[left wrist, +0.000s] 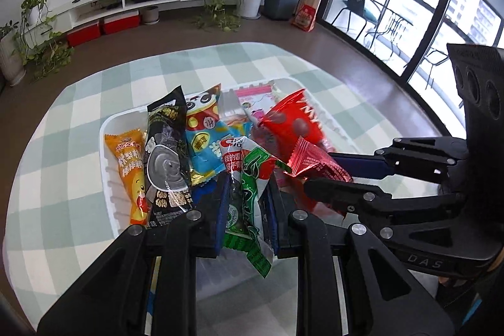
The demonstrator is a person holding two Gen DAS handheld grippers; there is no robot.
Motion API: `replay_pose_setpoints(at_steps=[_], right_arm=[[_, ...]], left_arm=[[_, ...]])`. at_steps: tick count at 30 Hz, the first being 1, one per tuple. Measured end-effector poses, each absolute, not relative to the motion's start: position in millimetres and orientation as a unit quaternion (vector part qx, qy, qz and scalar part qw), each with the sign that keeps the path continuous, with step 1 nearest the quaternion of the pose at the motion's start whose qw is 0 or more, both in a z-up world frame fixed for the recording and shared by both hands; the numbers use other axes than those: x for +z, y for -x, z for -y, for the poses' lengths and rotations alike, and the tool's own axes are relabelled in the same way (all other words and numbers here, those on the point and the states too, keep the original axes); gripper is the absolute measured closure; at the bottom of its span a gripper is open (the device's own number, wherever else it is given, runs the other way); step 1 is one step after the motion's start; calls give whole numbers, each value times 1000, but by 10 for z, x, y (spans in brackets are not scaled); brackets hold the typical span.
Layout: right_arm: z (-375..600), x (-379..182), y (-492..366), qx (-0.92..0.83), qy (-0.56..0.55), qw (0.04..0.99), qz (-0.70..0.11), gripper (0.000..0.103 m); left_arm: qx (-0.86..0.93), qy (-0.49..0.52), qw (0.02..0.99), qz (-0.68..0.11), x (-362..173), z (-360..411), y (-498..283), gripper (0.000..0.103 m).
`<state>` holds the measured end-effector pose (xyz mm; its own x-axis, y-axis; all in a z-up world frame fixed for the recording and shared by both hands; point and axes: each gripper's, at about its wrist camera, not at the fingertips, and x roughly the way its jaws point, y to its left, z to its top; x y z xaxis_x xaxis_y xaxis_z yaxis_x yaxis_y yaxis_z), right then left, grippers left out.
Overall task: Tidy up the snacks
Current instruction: 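Carry both packets into the white tray and open both tools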
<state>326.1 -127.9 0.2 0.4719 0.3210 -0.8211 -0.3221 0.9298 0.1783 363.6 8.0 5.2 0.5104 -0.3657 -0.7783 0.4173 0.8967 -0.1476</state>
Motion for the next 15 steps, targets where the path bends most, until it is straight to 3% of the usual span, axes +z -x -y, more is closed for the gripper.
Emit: replay_pose_setpoints(at_steps=[15], right_arm=[[1205, -217, -3311, 166, 48, 860, -480, 74]], left_arm=[[-218, -43, 865, -450, -316, 17, -3713, 81]])
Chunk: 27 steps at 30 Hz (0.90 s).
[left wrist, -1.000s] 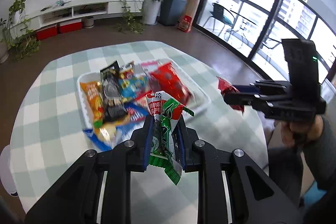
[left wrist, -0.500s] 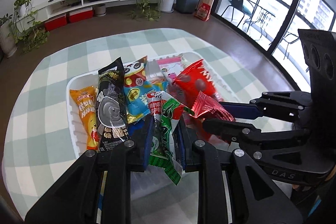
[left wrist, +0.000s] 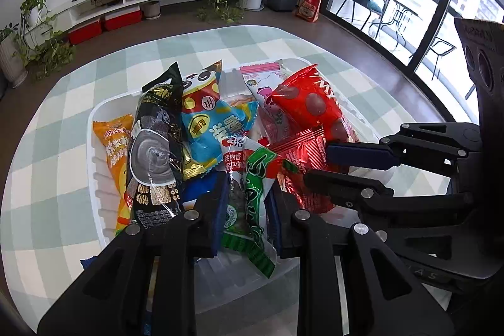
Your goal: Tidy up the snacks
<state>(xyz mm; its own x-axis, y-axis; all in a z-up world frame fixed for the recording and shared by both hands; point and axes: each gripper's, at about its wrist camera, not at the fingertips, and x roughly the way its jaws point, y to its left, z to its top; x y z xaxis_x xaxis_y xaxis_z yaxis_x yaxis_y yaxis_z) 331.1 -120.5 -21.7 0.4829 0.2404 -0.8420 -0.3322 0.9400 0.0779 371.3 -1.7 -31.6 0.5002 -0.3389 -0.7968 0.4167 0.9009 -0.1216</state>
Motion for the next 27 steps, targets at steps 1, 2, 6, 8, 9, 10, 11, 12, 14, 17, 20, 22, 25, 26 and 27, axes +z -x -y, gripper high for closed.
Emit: replay_pose_setpoints(at_steps=[1, 2, 6, 8, 9, 10, 11, 12, 14, 17, 20, 22, 25, 26, 27], right_arm=[[1200, -218, -3304, 165, 50, 860, -480, 74], [1197, -223, -3303, 165, 51, 860, -480, 74], [1179, -239, -3293, 162, 55, 860, -481, 74], [1179, -236, -3287, 162, 56, 860, -481, 74], [1172, -236, -3289, 161, 56, 860, -481, 74], [1173, -231, -3283, 159, 57, 861, -480, 74], [1175, -226, -3278, 158, 56, 861, -480, 74], [1180, -220, -3269, 157, 56, 862, -479, 74], [1189, -208, -3249, 154, 56, 864, -477, 74], [1183, -186, -3214, 151, 61, 865, -474, 74], [1187, -156, -3175, 148, 65, 869, -468, 72], [1198, -142, -3154, 148, 65, 871, -465, 70], [1216, -112, -3109, 145, 65, 874, -459, 65], [1222, -101, -3090, 142, 67, 875, -457, 62], [1230, -84, -3067, 138, 69, 878, -453, 60]], left_arm=[[-218, -44, 865, -450, -322, 25, -3709, 81], [-217, -44, 865, -451, -324, 24, -3702, 81], [-216, -47, 865, -450, -337, 44, -3681, 81], [-214, -48, 866, -449, -340, 38, -3679, 78], [-211, -47, 868, -447, -337, 34, -3677, 77], [-208, -47, 869, -445, -328, 31, -3672, 74], [-206, -46, 871, -444, -328, 23, -3669, 71], [-205, -44, 872, -442, -323, 12, -3668, 69], [-203, -42, 873, -441, -325, 3, -3663, 64], [-200, -44, 876, -436, -312, 13, -3637, 62], [-198, -43, 879, -432, -293, 5, -3601, 59], [-195, -43, 882, -428, -273, -15, -3566, 56], [-190, -42, 885, -422, -246, -48, -3511, 50], [-190, -40, 886, -421, -239, -60, -3489, 49], [-190, -38, 887, -419, -222, -73, -3460, 49]])
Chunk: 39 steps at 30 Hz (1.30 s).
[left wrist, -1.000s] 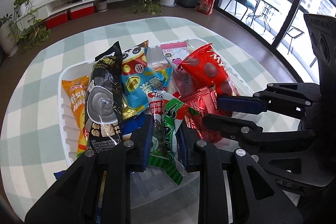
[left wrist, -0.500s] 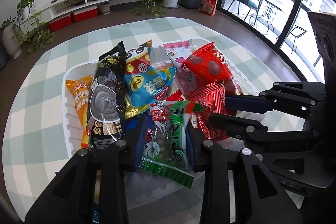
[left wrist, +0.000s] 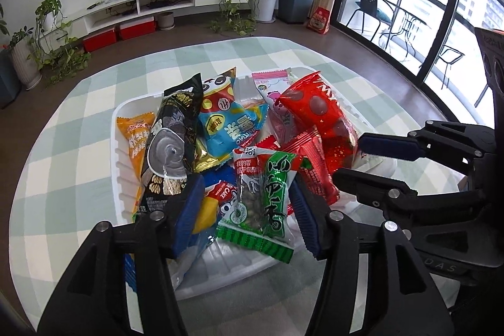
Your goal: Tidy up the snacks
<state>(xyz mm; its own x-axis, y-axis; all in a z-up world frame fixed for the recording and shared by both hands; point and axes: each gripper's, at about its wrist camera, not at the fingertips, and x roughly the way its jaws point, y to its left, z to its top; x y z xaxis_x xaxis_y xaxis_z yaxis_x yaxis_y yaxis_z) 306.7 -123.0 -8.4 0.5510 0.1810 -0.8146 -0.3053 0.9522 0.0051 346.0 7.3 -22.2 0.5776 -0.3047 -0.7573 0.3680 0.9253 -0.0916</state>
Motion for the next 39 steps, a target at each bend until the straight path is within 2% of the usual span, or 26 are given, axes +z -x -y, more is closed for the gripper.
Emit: replay_pose_setpoints(at_steps=[6, 9, 11, 12, 13, 18, 24, 27, 39], right_arm=[[1337, 51, -2906, 128, 60, 890, -434, 42], [1404, 155, -2784, 121, 52, 899, -418, 31], [1440, 230, -2672, 116, 50, 906, -404, 22], [1455, 267, -2607, 114, 48, 909, -397, 20], [1467, 300, -2540, 113, 45, 913, -390, 16], [1504, 398, -2207, 107, 26, 921, -373, 14], [1574, 513, -1722, 111, -9, 930, -351, 5], [1620, 585, -1519, 104, -23, 934, -341, 0], [1675, 653, -970, 73, -41, 935, -345, 0]], left_arm=[[-174, -26, 902, -394, -74, -132, -3226, 34], [-158, -17, 913, -377, 36, -192, -3064, 18], [-143, -10, 919, -367, 108, -245, -2934, 2], [-141, -4, 921, -363, 136, -274, -2868, 0], [-143, 5, 924, -355, 170, -305, -2779, 0], [-139, 11, 942, -307, 375, -318, -2174, 0], [-10, 4, 967, -254, 657, -317, -1390, 0], [-9, 4, 970, -241, 781, -321, -1132, 0], [-4, 42, 954, -296, 712, -347, -669, 0]])
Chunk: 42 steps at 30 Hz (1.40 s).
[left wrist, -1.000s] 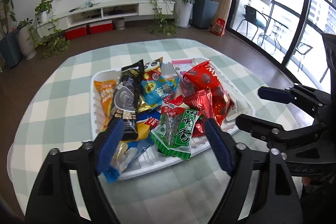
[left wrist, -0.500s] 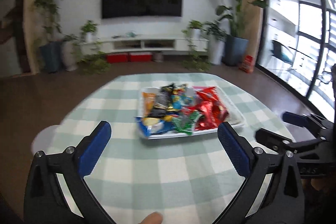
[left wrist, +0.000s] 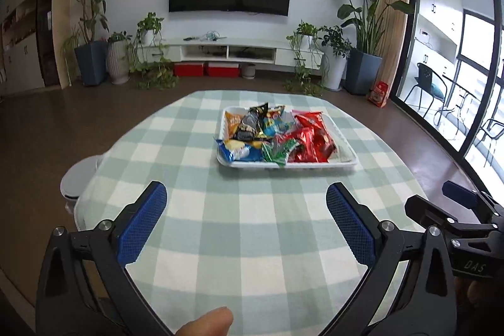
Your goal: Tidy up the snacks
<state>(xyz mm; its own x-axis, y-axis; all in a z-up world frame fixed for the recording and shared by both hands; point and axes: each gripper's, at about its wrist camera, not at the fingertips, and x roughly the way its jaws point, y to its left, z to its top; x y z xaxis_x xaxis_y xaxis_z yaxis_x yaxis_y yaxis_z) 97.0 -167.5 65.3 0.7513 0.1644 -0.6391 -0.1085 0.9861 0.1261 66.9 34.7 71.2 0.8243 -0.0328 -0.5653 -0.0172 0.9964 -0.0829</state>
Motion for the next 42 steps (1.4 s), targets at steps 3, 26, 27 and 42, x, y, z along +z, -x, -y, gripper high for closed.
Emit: replay_pose_setpoints(at_steps=[3, 26, 27, 42], right_arm=[[1688, 609, -910, 69, -44, 933, -351, 0], [1616, 327, -660, 48, -19, 923, -381, 0], [1601, 322, -654, 49, -18, 923, -382, 0], [1559, 274, -642, 49, -15, 919, -391, 0]], left_arm=[[2, 46, 948, -314, 649, -325, -630, 0], [39, 17, 924, -380, 155, -274, -699, 0], [37, 16, 924, -381, 146, -267, -698, 0], [36, 16, 920, -391, 70, -251, -690, 0]])
